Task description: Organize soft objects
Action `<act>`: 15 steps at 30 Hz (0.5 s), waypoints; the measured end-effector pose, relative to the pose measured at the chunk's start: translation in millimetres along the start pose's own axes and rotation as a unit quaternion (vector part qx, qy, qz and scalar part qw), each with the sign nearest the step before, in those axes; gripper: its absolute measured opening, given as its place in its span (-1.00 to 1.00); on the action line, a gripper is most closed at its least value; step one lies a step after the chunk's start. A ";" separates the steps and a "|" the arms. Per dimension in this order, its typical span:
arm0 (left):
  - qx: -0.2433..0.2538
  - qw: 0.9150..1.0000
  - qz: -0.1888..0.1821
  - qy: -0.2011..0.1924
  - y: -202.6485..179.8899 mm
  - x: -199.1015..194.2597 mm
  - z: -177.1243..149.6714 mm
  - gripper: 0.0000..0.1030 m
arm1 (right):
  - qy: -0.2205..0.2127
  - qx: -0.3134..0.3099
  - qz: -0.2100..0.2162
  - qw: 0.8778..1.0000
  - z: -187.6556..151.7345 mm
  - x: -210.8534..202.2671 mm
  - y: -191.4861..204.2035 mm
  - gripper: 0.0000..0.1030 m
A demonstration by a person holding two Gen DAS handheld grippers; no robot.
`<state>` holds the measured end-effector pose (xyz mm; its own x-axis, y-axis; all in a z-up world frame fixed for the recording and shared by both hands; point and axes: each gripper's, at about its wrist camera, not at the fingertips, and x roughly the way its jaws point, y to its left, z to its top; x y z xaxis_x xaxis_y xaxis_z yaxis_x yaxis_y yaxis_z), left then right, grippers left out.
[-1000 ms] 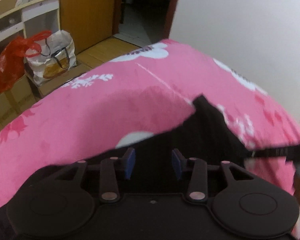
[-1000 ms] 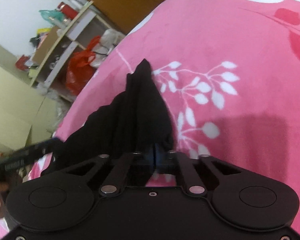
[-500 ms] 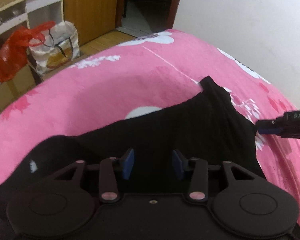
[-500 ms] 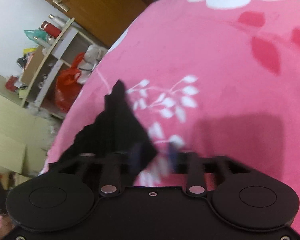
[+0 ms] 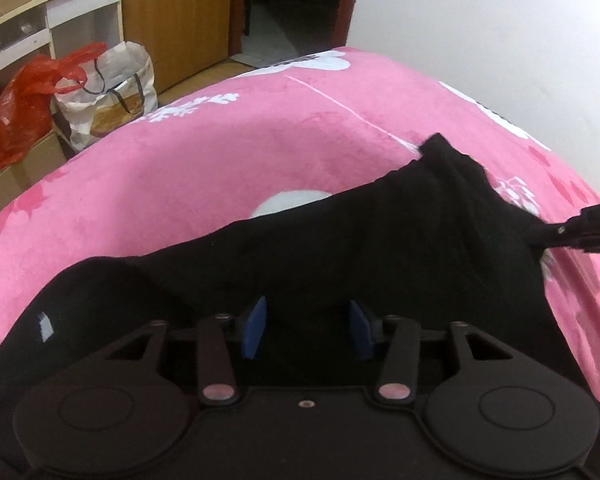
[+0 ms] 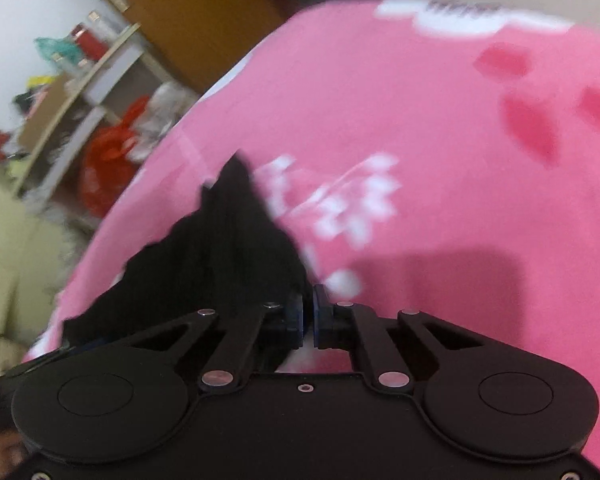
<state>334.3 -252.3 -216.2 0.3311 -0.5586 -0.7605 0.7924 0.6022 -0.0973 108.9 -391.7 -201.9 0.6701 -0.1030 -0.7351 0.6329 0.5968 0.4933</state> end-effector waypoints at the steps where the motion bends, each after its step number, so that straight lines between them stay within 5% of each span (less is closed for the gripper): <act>1: 0.000 1.000 0.000 -0.001 0.3 0.0 -0.3 -0.14 | 0.005 0.001 -0.001 1.000 1.3 1.2 -2.5 -0.92; 6: -0.003 1.000 0.000 -0.003 0.8 0.1 -0.9 -0.13 | 0.029 0.014 0.001 0.999 6.9 8.7 -8.8 -0.86; 8: -0.003 1.000 0.001 -0.004 0.3 0.0 -1.1 -0.13 | 0.035 0.047 0.022 0.998 9.8 10.1 -18.0 -0.65; 10: -0.004 1.000 0.001 -0.005 0.3 -0.1 -1.1 -0.13 | 0.040 0.102 0.046 0.993 12.6 8.1 -32.9 -0.64; 15: -0.017 1.000 0.004 -0.005 -0.5 0.0 -0.6 -0.14 | -0.008 0.115 -0.027 0.993 8.4 -18.5 -47.2 -0.64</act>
<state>333.7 -252.2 -216.5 0.3430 -0.5595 -0.7546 0.7720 0.6255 -0.1129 69.9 -424.6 -207.6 0.6370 -0.1435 -0.7574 0.7390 0.3933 0.5469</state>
